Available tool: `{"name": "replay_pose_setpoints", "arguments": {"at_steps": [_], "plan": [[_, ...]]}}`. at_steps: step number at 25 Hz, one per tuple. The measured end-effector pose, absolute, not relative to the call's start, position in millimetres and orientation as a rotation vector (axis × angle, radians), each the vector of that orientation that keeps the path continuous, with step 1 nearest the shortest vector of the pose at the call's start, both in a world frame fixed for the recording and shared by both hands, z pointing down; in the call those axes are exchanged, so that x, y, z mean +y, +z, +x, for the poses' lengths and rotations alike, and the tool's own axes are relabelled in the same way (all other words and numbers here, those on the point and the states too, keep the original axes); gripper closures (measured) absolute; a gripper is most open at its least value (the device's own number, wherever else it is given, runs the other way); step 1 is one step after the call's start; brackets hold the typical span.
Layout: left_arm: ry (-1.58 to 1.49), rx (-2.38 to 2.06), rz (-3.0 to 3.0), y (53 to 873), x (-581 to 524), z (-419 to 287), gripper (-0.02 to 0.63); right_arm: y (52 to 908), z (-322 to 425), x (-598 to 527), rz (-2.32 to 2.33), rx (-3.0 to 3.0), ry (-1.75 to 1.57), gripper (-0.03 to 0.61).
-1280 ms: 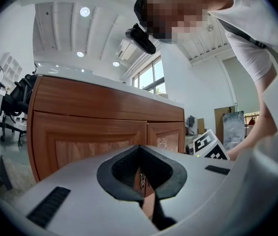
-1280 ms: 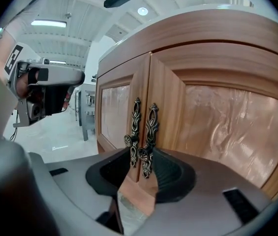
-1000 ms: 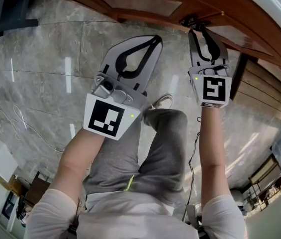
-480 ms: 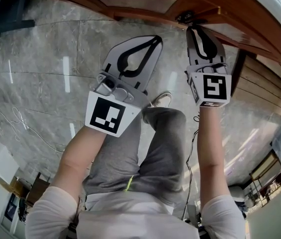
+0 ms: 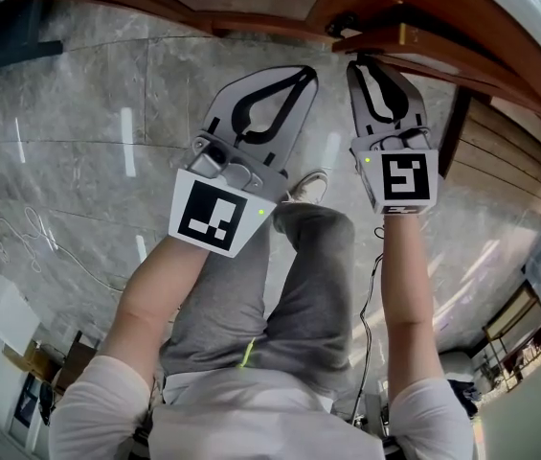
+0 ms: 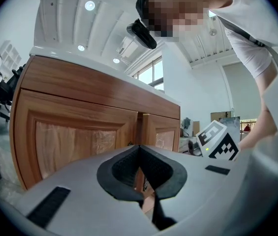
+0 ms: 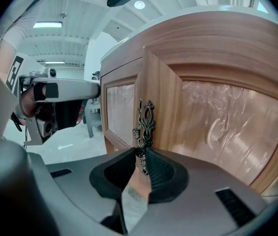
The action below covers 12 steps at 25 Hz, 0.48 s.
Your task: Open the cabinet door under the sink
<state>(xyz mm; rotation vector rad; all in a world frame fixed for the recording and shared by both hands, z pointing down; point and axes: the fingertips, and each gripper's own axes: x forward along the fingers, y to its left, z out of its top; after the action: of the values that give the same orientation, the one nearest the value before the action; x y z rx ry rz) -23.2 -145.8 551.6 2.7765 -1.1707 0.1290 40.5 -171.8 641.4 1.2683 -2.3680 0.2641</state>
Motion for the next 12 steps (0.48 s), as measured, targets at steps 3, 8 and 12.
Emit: {"name": "replay_pose_setpoints", "arguments": {"at_steps": [3,8,12], "plan": [[0.120,-1.168,2.776,552,-148,-15,0.604,641,42,-163,1.257,-2.374,0.263,0.499],[0.158,-1.155,2.769,559,-148,-5,0.604,638,45,-154,1.207,-2.428,0.191,0.499],[0.182,-1.108,2.818,570,-151,4,0.604,640,43,-147,1.189,-2.432,0.189,0.499]]}}
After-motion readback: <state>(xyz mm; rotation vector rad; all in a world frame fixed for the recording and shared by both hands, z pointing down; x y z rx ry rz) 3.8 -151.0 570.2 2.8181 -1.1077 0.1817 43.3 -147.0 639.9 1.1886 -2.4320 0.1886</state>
